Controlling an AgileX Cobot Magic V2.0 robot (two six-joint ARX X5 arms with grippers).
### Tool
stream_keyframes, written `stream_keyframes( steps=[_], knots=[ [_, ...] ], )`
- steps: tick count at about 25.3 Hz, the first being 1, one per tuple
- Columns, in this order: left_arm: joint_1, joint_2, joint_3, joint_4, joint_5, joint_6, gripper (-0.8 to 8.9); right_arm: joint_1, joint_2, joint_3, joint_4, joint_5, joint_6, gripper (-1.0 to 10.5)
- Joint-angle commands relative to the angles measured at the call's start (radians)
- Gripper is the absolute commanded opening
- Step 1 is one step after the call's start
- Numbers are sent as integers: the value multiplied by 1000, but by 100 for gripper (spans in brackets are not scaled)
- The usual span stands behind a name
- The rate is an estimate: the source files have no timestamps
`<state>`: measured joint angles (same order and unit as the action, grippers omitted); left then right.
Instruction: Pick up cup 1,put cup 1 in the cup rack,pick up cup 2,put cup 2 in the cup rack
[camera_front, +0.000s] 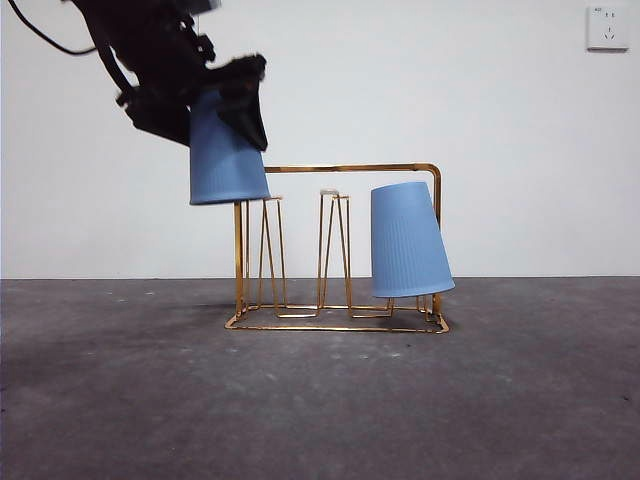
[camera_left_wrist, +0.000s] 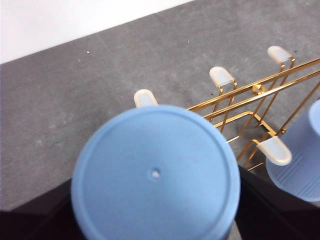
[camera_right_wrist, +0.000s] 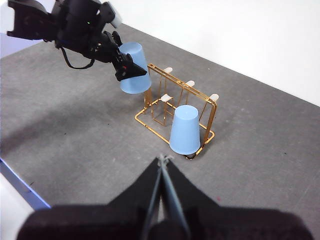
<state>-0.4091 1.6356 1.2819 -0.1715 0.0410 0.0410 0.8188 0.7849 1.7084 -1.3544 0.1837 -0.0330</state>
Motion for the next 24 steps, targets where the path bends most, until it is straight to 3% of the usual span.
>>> stream_keyframes(
  steps=[1,18,22,23,24],
  knots=[
    [-11,29,-11,44,12,-16,-7,-1,-4,-8,-23,-1,7,-12],
    [-23,211,-11,75,8,-41,-7,-1,-4,-71,-23,-1,15,-12],
    [-26,240,-11,26,12,-43,2,-1,-4,-72,-23,-1,15,-12],
    [-26,241,-11,2,12,-49,23,-1,-4,-72,-23,0,15,-12],
    [-26,241,-11,-17,12,-53,122,-1,-4,-72,-23,-1,15,-12]
  ],
)
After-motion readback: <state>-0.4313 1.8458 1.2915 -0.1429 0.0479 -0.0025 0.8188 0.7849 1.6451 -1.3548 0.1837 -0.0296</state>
